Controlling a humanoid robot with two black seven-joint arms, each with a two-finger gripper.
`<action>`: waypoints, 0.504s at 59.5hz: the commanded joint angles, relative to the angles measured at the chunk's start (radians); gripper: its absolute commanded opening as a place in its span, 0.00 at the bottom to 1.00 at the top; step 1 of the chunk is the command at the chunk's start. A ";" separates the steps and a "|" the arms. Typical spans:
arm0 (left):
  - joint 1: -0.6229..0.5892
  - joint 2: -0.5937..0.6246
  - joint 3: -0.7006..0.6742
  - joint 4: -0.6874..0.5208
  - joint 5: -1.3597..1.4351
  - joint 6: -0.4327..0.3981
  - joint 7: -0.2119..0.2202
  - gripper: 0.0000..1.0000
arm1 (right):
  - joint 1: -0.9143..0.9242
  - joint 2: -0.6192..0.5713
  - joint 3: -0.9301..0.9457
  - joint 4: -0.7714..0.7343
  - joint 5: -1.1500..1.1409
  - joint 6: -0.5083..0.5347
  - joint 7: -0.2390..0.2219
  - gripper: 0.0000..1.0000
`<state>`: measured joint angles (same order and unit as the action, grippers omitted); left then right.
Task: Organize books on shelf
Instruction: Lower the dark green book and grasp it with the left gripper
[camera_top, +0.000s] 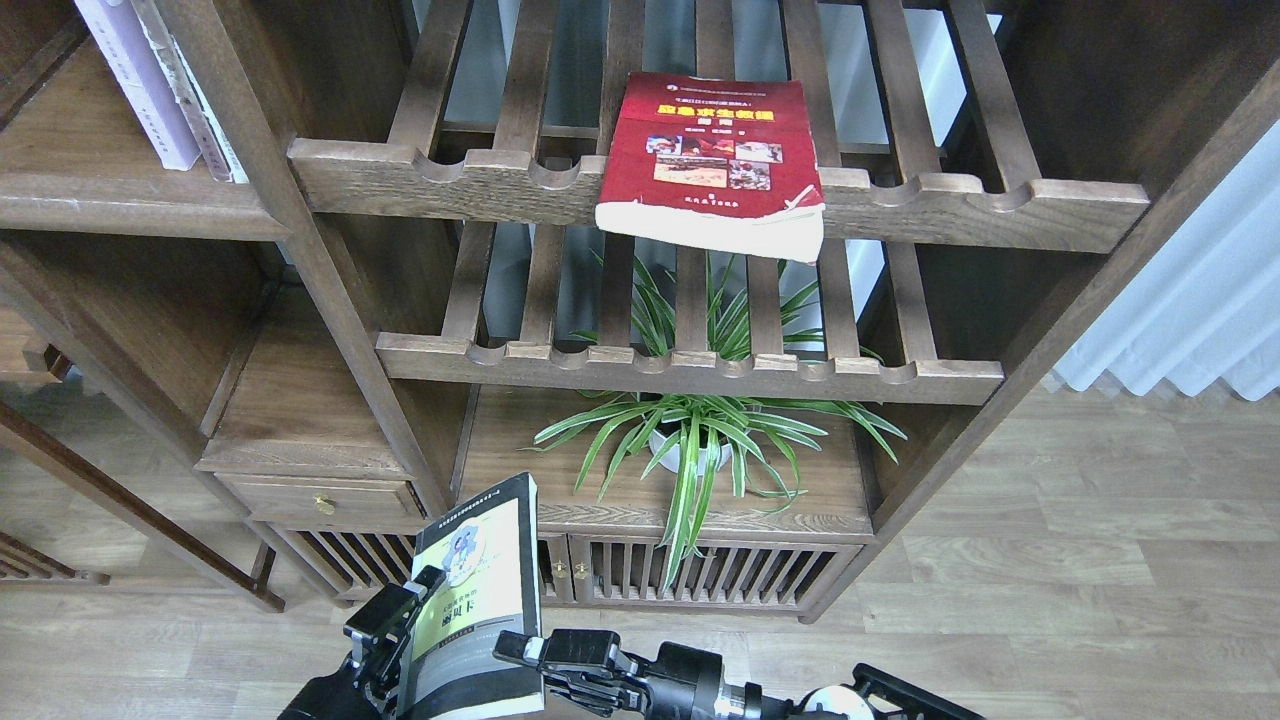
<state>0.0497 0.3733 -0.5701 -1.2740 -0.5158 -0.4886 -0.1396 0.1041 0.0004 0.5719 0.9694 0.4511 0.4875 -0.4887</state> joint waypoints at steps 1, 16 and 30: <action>0.006 0.030 -0.002 0.004 -0.001 0.000 -0.006 0.74 | -0.001 0.000 -0.007 0.005 0.001 0.001 0.000 0.03; 0.007 0.049 -0.004 -0.004 -0.003 0.000 -0.008 0.75 | -0.004 0.000 -0.007 0.008 0.000 0.001 0.000 0.03; 0.002 0.045 -0.002 -0.053 -0.004 0.000 -0.008 0.68 | -0.014 0.000 -0.009 0.008 -0.002 0.001 0.000 0.03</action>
<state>0.0538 0.4165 -0.5732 -1.2993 -0.5193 -0.4889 -0.1476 0.0941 0.0000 0.5631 0.9771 0.4501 0.4887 -0.4888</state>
